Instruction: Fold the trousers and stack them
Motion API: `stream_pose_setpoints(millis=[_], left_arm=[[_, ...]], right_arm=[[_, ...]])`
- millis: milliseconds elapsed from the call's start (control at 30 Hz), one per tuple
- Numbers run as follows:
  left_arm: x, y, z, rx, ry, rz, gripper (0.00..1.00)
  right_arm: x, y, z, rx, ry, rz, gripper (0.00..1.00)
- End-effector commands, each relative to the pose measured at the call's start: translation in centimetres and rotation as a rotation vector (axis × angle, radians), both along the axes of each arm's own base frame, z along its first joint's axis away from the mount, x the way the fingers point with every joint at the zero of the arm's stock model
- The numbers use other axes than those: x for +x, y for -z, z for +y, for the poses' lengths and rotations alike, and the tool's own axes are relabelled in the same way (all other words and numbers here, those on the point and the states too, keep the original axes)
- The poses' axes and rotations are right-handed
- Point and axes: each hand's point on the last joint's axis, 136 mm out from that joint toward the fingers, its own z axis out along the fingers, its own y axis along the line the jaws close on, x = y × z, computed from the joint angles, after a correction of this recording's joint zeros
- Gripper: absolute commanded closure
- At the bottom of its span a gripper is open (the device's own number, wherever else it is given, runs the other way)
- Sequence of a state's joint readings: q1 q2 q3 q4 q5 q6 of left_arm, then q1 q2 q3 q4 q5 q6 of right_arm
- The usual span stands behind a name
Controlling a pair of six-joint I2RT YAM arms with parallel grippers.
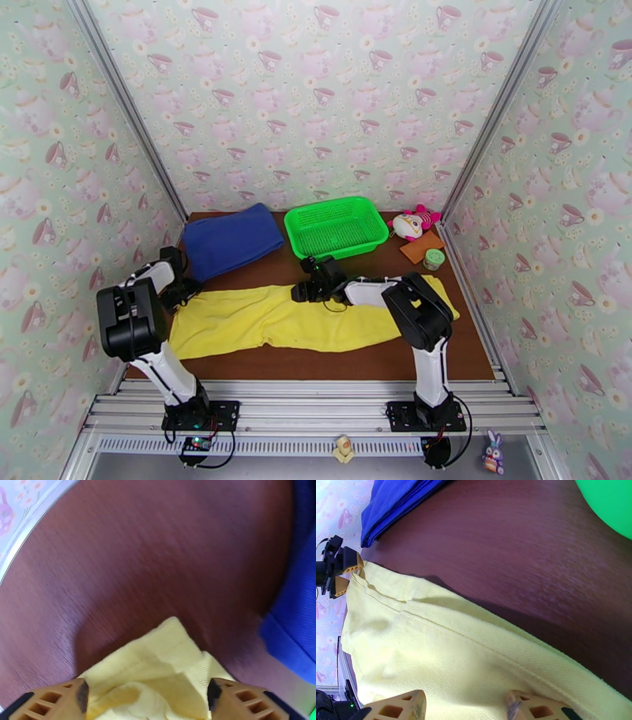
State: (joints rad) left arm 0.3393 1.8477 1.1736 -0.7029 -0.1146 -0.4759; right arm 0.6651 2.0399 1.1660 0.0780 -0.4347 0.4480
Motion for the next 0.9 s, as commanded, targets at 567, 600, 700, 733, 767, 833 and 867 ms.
stream_pose_setpoints(millis=[567,600,700,733,767,833,867], left_arm=[[-1.8,-1.9,0.9,0.072,-0.059,-0.023,0.65],[-1.9,-2.1,1.0,0.079,-0.06,-0.026,0.69],[-1.9,-2.6,1.0,0.082,-0.059,-0.035,0.9],[-2.0,-2.7,1.1,0.081,-0.061,-0.038,0.93],[-2.0,-2.9,1.0,0.081,-0.062,-0.039,0.96],[-2.2,-3.3,1.1,0.085,-0.063,-0.042,1.0],[-2.3,-3.6,1.1,0.089,-0.065,-0.044,1.0]], right_arm=[[-3.4,8.1,-3.6,-0.188,0.027,0.205,0.43],[-3.3,8.0,-3.6,-0.186,0.027,0.205,0.43],[-3.3,8.0,-3.7,-0.19,0.029,0.204,0.43],[-3.3,7.9,-3.7,-0.19,0.028,0.201,0.43],[-3.3,8.0,-3.7,-0.191,0.029,0.202,0.43],[-3.4,8.0,-3.8,-0.193,0.031,0.203,0.43],[-3.3,8.0,-3.7,-0.193,0.032,0.204,0.43]])
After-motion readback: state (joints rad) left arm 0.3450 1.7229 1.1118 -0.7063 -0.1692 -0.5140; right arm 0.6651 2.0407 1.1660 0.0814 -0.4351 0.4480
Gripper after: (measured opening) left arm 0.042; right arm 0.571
